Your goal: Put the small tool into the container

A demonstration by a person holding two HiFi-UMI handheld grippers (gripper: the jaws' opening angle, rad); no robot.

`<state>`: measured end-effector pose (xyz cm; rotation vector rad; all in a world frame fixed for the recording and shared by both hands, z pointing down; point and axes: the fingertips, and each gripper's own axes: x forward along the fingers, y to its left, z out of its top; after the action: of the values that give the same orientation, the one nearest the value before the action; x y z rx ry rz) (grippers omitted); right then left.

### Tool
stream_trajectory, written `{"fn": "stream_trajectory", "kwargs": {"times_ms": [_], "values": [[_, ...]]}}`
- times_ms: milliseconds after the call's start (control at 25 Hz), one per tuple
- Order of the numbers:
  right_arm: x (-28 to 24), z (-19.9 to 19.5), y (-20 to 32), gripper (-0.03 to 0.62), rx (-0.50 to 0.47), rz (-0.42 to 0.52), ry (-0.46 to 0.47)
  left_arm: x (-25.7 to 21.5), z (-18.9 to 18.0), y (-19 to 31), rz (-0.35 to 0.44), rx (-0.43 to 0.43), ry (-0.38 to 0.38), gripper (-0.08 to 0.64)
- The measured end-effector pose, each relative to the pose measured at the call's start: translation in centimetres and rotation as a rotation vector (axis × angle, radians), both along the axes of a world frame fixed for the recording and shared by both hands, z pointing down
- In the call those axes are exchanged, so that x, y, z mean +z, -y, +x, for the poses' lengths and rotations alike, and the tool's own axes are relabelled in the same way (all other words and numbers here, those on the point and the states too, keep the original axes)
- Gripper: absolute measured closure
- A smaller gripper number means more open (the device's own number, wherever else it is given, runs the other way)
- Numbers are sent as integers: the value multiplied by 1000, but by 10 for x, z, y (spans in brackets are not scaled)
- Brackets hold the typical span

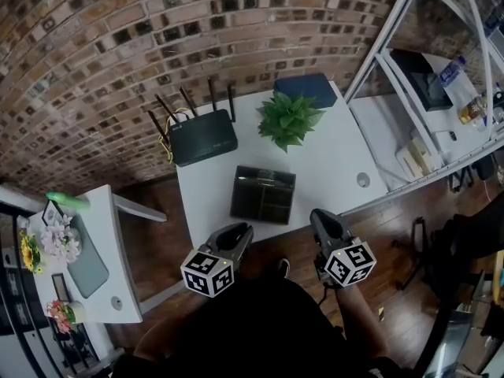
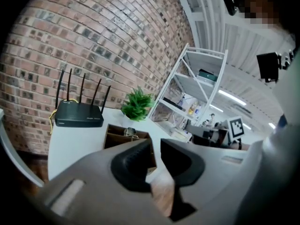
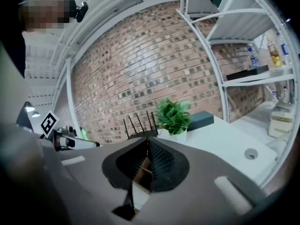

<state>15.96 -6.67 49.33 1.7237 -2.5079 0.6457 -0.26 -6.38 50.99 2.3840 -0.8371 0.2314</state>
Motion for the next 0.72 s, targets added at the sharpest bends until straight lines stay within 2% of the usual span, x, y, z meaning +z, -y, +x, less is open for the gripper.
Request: {"fn": "stream_trajectory", "kwargs": {"times_ms": [120, 320, 400, 600, 720], "values": [[-1, 10, -19, 580, 88, -9, 31, 0, 6, 0, 3, 20, -1, 500], [0, 7, -38, 580, 148, -20, 35, 0, 14, -1, 4, 39, 1, 506], [-1, -3, -42, 580, 138, -10, 43, -1, 16, -2, 5, 48, 0, 506], [-7, -33, -47, 580, 40, 32, 53, 0, 19, -4, 6, 63, 2, 512], [-12, -34, -46, 580, 39, 43, 51, 0, 18, -6, 6, 69, 4, 512]]}}
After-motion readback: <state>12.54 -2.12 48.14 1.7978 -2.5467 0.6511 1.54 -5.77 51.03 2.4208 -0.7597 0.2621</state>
